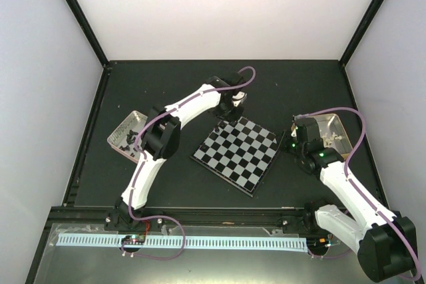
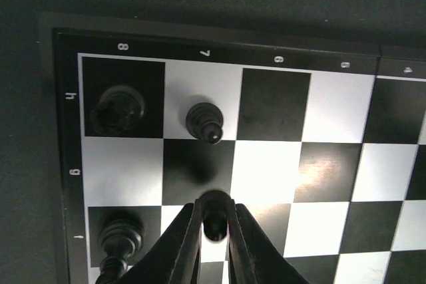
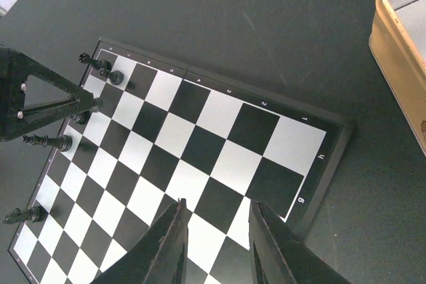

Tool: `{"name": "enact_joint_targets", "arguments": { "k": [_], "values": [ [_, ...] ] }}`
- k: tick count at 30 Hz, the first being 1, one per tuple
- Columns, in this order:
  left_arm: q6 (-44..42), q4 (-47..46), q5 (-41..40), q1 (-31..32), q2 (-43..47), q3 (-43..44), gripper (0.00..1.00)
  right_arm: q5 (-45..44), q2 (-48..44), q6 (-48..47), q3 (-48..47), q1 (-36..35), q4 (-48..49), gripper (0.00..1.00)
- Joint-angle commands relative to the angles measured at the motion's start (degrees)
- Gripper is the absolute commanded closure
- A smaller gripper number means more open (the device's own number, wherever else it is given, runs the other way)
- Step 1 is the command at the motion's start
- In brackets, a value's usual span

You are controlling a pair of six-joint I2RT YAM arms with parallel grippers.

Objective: Set up the chess pieces on the board
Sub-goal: Place the chess piece on the chessboard.

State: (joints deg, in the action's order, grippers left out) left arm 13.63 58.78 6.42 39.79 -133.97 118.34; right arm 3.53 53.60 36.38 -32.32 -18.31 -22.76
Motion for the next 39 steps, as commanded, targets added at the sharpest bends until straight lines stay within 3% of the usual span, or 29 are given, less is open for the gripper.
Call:
{"name": "enact_joint_targets", "arguments": {
  "k": [1, 7, 25, 34, 39],
  "values": [
    [0.61, 2.02, 5.37, -0.91, -1.93, 4.08, 0.87, -1.37, -0.97, 0.35, 0.15, -0.24, 0.01, 0.73],
    [2.18, 2.37, 8.83, -2.55, -3.4, 5.21, 0.86, -1.74, -1.6, -0.16, -0.76, -0.24, -1.15, 0.73],
    [1.58, 1.93, 8.93, -2.62, -1.19, 5.32, 0.81, -1.85, -1.97, -0.37, -1.13, -0.24, -1.41, 0.73],
    [2.32, 1.78, 3.71, -3.34, 7.69, 3.86, 0.71, -1.34, -1.75, -0.39, -1.18, -0.24, -1.27, 0.72],
    [4.03, -3.53, -2.82, -5.47, 19.35, -8.11, 0.66, -0.86, -1.38, -0.26, -0.85, -0.25, -0.73, 0.72]
  ]
}}
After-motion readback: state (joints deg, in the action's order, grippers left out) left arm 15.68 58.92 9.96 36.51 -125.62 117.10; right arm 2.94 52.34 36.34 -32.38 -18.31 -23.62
